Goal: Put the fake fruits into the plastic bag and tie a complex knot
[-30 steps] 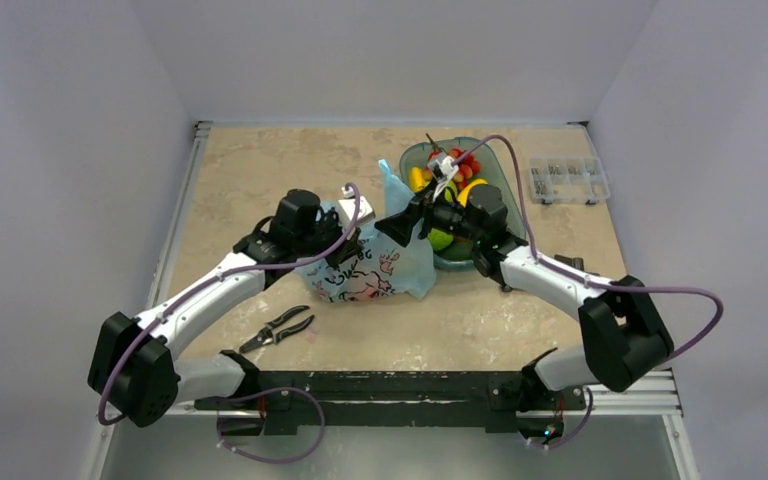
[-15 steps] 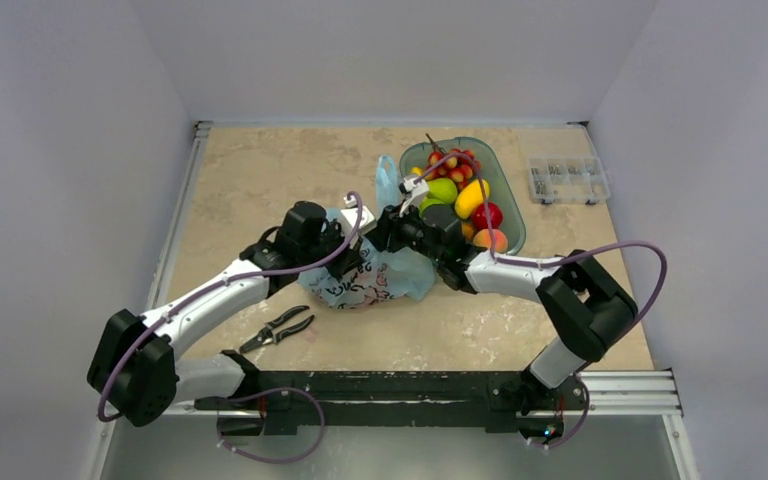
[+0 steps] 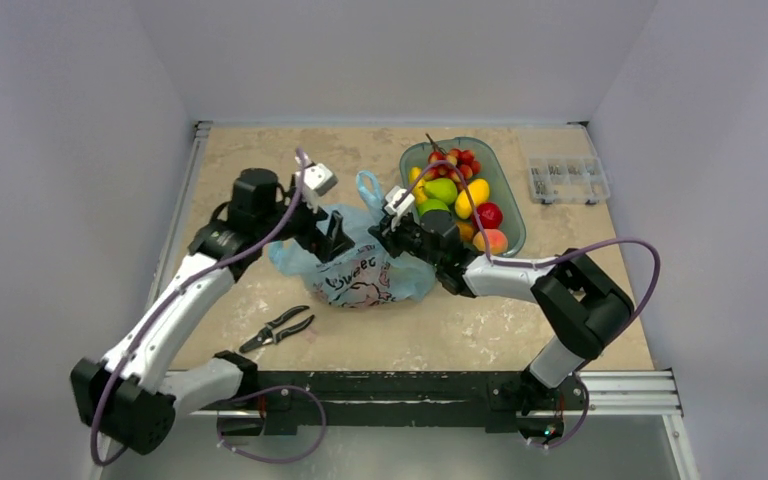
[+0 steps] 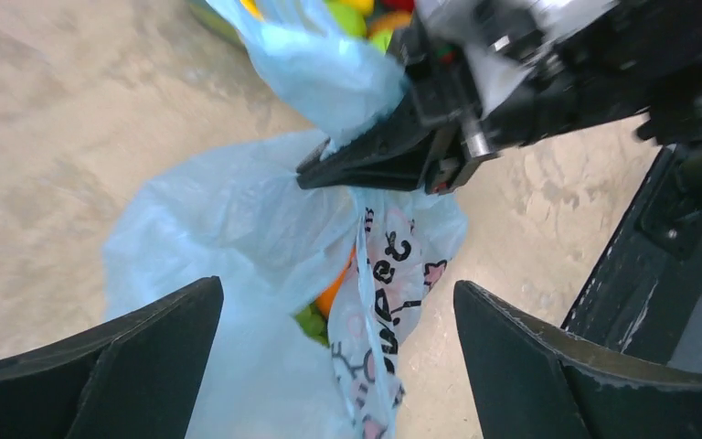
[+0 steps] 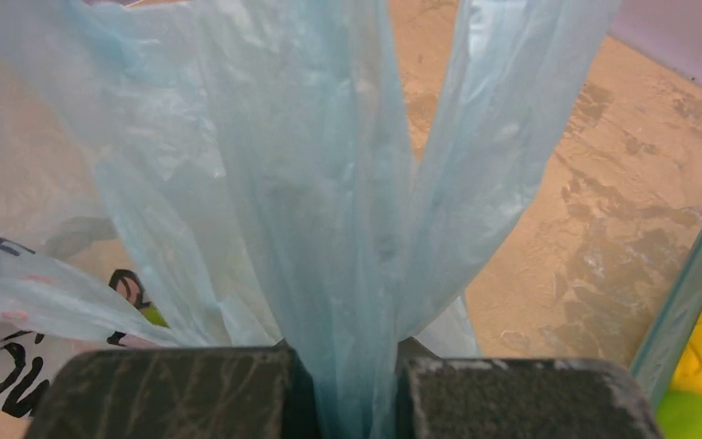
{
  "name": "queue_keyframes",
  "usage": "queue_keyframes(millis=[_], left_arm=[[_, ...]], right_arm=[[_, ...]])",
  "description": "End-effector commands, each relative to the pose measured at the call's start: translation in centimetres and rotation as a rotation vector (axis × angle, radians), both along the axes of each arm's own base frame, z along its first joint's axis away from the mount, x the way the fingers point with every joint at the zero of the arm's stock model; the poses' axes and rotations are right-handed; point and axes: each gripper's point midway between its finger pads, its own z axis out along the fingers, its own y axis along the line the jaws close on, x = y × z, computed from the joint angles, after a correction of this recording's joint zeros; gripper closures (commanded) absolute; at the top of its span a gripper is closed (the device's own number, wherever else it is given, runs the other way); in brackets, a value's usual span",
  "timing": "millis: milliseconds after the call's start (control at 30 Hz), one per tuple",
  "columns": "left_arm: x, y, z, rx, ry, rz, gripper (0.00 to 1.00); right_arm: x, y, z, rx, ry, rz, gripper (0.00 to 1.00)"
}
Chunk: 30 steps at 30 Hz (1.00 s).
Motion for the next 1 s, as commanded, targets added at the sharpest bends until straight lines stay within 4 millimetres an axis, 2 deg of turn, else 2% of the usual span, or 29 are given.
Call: queue_keyframes(millis=[0,100,167,233,300,367,433,533,667,700,733,767,800,833,900,967], left_arm=[[-2.9,3.3,7.5,-0.071,-0.122,0.081,0.0],[-3.7,7.5,7.1,-0.012,-0.063,0.245,0.0],[-4.4,10.4,5.2,0.046,0.012,0.35,0.0],[-5.4,12.0,3.3,0.074,0.08,0.391,0.0],[-6.3,12.0,2.1,0.078,0.112,0.368,0.0],[-6.8,11.2,1.4,0.054,0.117,0.305,0.0],[-6.6,10.1,1.4,0.018,0.069,0.232,0.0],[-4.9,9.5,2.0,0.001,-0.017,0.185,0.0],[-2.7,8.5,3.9,0.02,-0.131,0.082,0.0],[-2.3,8.1,4.3,0.034,-0.161,0.046,0.07],[-2.1,7.7,4.4,0.058,-0.179,0.002,0.19],[-2.0,7.2,4.6,0.085,-0.193,-0.043,0.38],[-2.1,6.8,4.7,0.106,-0.19,-0.084,0.62],[-2.3,6.5,4.8,0.119,-0.172,-0.108,0.79],[-3.0,6.0,6.4,0.093,-0.128,-0.144,0.97],[-4.2,5.3,9.0,0.003,-0.095,-0.17,1.0]], right_arm=[[0.8,-0.4,0.8,-0.037,-0.074,-0.012,1.0],[0.9,-0.5,1.1,-0.039,-0.08,-0.019,1.0],[0.8,-0.5,1.3,-0.04,-0.088,-0.015,1.0],[0.7,-0.5,1.5,-0.039,-0.09,-0.007,1.0],[0.6,-0.4,1.6,-0.04,-0.093,0.001,1.0],[0.5,-0.4,1.6,-0.047,-0.102,0.012,1.0],[0.5,-0.2,1.5,-0.059,-0.114,0.023,1.0],[0.4,0.0,1.3,-0.082,-0.14,0.053,1.0],[0.3,0.8,1.6,-0.102,-0.176,0.1,1.0],[0.3,1.0,1.7,-0.104,-0.184,0.112,1.0],[0.3,1.2,2.0,-0.102,-0.192,0.12,1.0],[0.4,1.3,2.1,-0.103,-0.198,0.125,1.0],[0.5,1.4,2.3,-0.103,-0.205,0.126,1.0],[0.7,1.5,2.4,-0.106,-0.212,0.125,1.0],[1.2,1.7,2.5,-0.118,-0.223,0.122,1.0],[1.5,2.0,2.3,-0.127,-0.226,0.123,1.0]])
